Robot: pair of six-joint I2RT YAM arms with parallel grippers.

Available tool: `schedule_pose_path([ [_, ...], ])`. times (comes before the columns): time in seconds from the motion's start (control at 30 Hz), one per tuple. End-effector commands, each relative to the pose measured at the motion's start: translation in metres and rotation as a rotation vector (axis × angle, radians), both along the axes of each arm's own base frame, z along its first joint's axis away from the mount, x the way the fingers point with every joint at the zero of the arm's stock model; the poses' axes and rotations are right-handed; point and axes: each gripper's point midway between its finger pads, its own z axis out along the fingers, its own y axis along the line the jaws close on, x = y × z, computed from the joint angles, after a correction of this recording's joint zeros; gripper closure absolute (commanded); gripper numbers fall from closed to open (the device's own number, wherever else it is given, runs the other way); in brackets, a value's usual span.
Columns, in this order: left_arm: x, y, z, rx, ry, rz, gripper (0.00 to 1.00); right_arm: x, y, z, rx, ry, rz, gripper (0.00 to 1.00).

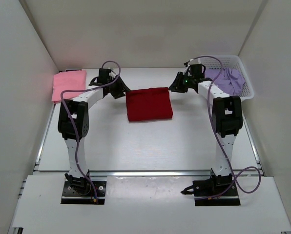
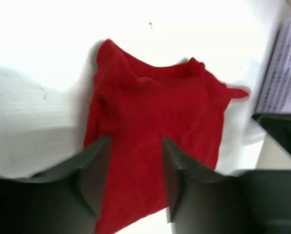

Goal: Fold and stack the t-shirts
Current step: Fold the long partially folded tshirt into a neat square, then put the neatly folded tshirt into the corner of the board with the left arm

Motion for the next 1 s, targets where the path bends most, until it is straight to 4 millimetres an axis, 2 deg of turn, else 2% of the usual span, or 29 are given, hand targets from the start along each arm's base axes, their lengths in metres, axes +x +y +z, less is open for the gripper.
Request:
schedule_pose_path([
  [0.0, 0.021, 0.014, 0.071, -0.057, -0.168, 0.019, 0.37, 0.014, -0.002, 0.055, -0.007, -0.138, -0.004, 0.71],
  [0.03, 0.022, 0.019, 0.076, -0.045, -0.187, 0.037, 0.29, 0.012, -0.004, 0.062, -0.018, -0.155, -0.009, 0.67],
  [0.07, 0.015, 0.024, 0.076, -0.034, -0.188, 0.051, 0.20, 0.008, -0.004, 0.077, -0.018, -0.186, -0.009, 0.63],
  [0.1, 0.007, 0.028, 0.084, -0.036, -0.216, 0.062, 0.07, 0.000, -0.005, 0.086, -0.025, -0.203, -0.017, 0.62],
  [0.13, 0.003, 0.033, 0.092, -0.035, -0.235, 0.073, 0.03, -0.004, 0.000, 0.093, -0.018, -0.223, -0.012, 0.58],
  [0.17, -0.007, 0.031, 0.076, -0.030, -0.215, 0.070, 0.01, -0.014, 0.000, 0.101, -0.010, -0.251, -0.016, 0.58],
  [0.2, -0.022, 0.033, 0.067, -0.036, -0.200, 0.072, 0.02, -0.027, 0.001, 0.096, -0.010, -0.246, -0.023, 0.57],
  [0.23, -0.026, 0.030, 0.074, -0.052, -0.236, 0.061, 0.01, -0.030, 0.003, 0.103, 0.007, -0.275, -0.034, 0.56],
  [0.27, -0.041, 0.026, 0.055, -0.057, -0.198, 0.054, 0.01, -0.043, 0.004, 0.105, 0.017, -0.296, -0.038, 0.57],
  [0.3, -0.051, 0.024, 0.045, -0.057, -0.186, 0.042, 0.02, -0.056, 0.004, 0.101, 0.039, -0.286, -0.046, 0.57],
  [0.33, -0.054, 0.021, 0.042, -0.059, -0.185, 0.033, 0.01, -0.061, 0.013, 0.106, 0.076, -0.301, -0.033, 0.57],
  [0.43, -0.074, 0.012, 0.001, -0.072, -0.098, -0.010, 0.01, -0.091, 0.025, 0.093, 0.109, -0.280, -0.003, 0.58],
  [0.5, -0.078, 0.005, -0.012, -0.085, -0.083, -0.039, 0.02, -0.101, 0.032, 0.093, 0.117, -0.293, 0.011, 0.57],
  [0.57, -0.081, -0.002, -0.037, -0.077, -0.027, -0.073, 0.01, -0.112, 0.039, 0.096, 0.132, -0.294, 0.036, 0.58],
  [0.6, -0.081, -0.009, -0.034, -0.075, -0.031, -0.096, 0.01, -0.115, 0.036, 0.094, 0.132, -0.292, 0.031, 0.58],
  [0.67, -0.081, -0.013, -0.054, -0.065, 0.005, -0.100, 0.04, -0.123, 0.038, 0.095, 0.139, -0.299, 0.036, 0.58],
  [0.77, -0.078, -0.022, -0.061, -0.080, 0.009, -0.088, 0.17, -0.136, 0.037, 0.099, 0.148, -0.312, 0.042, 0.59],
  [0.83, -0.073, -0.038, -0.065, -0.071, 0.012, -0.108, 0.37, -0.148, 0.041, 0.100, 0.162, -0.318, 0.067, 0.60],
  [0.87, -0.064, -0.043, -0.066, -0.058, -0.002, -0.113, 0.49, -0.154, 0.040, 0.095, 0.162, -0.304, 0.067, 0.59],
  [0.9, -0.068, -0.051, -0.078, -0.051, 0.029, -0.128, 0.54, -0.156, 0.039, 0.099, 0.170, -0.318, 0.069, 0.60],
  [0.93, -0.062, -0.060, -0.073, -0.056, 0.020, -0.144, 0.62, -0.163, 0.038, 0.095, 0.173, -0.309, 0.076, 0.60],
  [0.97, -0.055, -0.067, -0.073, -0.065, 0.020, -0.144, 0.66, -0.170, 0.035, 0.093, 0.177, -0.302, 0.079, 0.60],
])
